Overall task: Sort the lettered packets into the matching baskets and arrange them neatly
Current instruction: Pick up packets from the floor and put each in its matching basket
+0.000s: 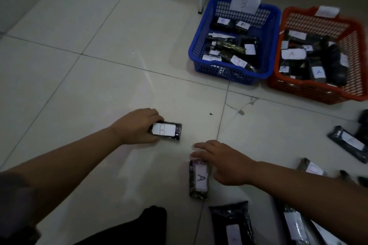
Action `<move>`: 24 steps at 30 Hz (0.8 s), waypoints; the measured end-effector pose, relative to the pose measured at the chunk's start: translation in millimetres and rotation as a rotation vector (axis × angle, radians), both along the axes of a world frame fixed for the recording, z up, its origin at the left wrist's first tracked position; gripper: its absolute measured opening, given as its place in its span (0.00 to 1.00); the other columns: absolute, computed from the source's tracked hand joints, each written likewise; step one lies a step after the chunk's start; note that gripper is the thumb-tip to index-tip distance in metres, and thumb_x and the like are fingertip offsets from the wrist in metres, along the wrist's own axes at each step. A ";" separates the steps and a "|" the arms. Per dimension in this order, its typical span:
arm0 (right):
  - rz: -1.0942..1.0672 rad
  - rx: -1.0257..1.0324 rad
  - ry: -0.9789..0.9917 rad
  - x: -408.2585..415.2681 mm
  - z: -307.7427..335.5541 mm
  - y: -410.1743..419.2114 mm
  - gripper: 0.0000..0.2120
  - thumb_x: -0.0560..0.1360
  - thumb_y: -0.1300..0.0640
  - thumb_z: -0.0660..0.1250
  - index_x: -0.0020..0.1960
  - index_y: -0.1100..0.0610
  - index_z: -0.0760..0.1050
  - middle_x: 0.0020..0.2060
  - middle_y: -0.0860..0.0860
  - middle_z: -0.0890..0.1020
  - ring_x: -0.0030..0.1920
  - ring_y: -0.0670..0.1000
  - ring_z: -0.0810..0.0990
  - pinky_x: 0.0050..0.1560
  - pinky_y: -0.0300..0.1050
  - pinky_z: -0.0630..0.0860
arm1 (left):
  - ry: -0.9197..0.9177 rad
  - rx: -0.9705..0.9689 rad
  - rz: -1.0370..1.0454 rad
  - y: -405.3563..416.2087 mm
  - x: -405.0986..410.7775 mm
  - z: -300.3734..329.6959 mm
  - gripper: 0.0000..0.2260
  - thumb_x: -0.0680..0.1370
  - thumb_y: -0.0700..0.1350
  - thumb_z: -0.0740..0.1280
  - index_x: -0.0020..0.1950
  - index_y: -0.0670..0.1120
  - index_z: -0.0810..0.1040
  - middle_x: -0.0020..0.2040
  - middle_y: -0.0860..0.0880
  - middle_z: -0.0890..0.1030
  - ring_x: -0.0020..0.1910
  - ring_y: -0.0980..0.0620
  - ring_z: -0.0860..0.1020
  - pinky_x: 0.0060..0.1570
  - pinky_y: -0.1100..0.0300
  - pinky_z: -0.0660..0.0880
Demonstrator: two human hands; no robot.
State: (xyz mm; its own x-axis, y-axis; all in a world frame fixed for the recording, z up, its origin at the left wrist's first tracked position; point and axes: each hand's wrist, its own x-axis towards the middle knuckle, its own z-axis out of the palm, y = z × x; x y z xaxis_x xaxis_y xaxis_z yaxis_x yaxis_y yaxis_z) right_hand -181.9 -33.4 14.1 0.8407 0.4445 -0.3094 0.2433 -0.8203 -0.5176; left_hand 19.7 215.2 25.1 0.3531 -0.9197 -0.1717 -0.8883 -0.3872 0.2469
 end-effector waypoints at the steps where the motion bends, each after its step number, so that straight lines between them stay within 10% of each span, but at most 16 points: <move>1: 0.072 -0.026 0.006 0.3 1.1 -1.8 0.38 0.63 0.62 0.61 0.72 0.47 0.60 0.74 0.49 0.60 0.71 0.55 0.60 0.68 0.52 0.65 | -0.011 -0.020 0.021 -6.5 3.5 2.3 0.22 0.69 0.56 0.64 0.57 0.45 0.77 0.47 0.48 0.78 0.43 0.48 0.76 0.40 0.58 0.73; 5: 0.345 -0.192 0.039 2.4 -1.0 5.2 0.38 0.66 0.59 0.66 0.73 0.45 0.57 0.76 0.47 0.54 0.76 0.56 0.49 0.70 0.53 0.56 | -0.012 -0.088 0.067 -31.5 12.0 7.9 0.22 0.69 0.54 0.67 0.59 0.45 0.76 0.48 0.48 0.78 0.44 0.49 0.76 0.40 0.56 0.74; 10: 0.383 -0.197 -0.121 9.9 -11.6 16.1 0.27 0.66 0.60 0.70 0.64 0.53 0.71 0.63 0.52 0.74 0.62 0.59 0.71 0.56 0.52 0.70 | 0.005 -0.165 0.066 -58.5 13.0 11.6 0.23 0.70 0.54 0.68 0.62 0.44 0.75 0.50 0.47 0.78 0.45 0.49 0.76 0.40 0.56 0.75; 13: 0.340 -0.311 -0.031 19.6 -3.6 9.1 0.27 0.65 0.55 0.73 0.61 0.58 0.71 0.60 0.55 0.71 0.59 0.58 0.67 0.53 0.51 0.67 | 0.008 -0.209 0.071 -73.6 14.8 17.3 0.23 0.70 0.51 0.72 0.63 0.44 0.75 0.51 0.46 0.78 0.46 0.49 0.76 0.41 0.56 0.76; 24: -0.549 0.015 0.320 58.3 110.9 -130.5 0.25 0.64 0.52 0.77 0.54 0.50 0.65 0.48 0.49 0.76 0.45 0.48 0.75 0.39 0.38 0.73 | -0.023 -0.433 0.123 -167.1 43.2 85.7 0.25 0.70 0.51 0.74 0.64 0.45 0.73 0.55 0.48 0.79 0.50 0.51 0.76 0.46 0.62 0.72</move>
State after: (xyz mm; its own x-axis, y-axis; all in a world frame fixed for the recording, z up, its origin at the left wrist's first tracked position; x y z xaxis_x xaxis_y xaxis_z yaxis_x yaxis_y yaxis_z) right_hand -123.6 -164.0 125.0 0.8144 -0.0188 -0.5800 -0.3794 -0.7736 -0.5076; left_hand 62.8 48.1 110.8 0.4634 -0.8561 0.2290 -0.8494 -0.3555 0.3901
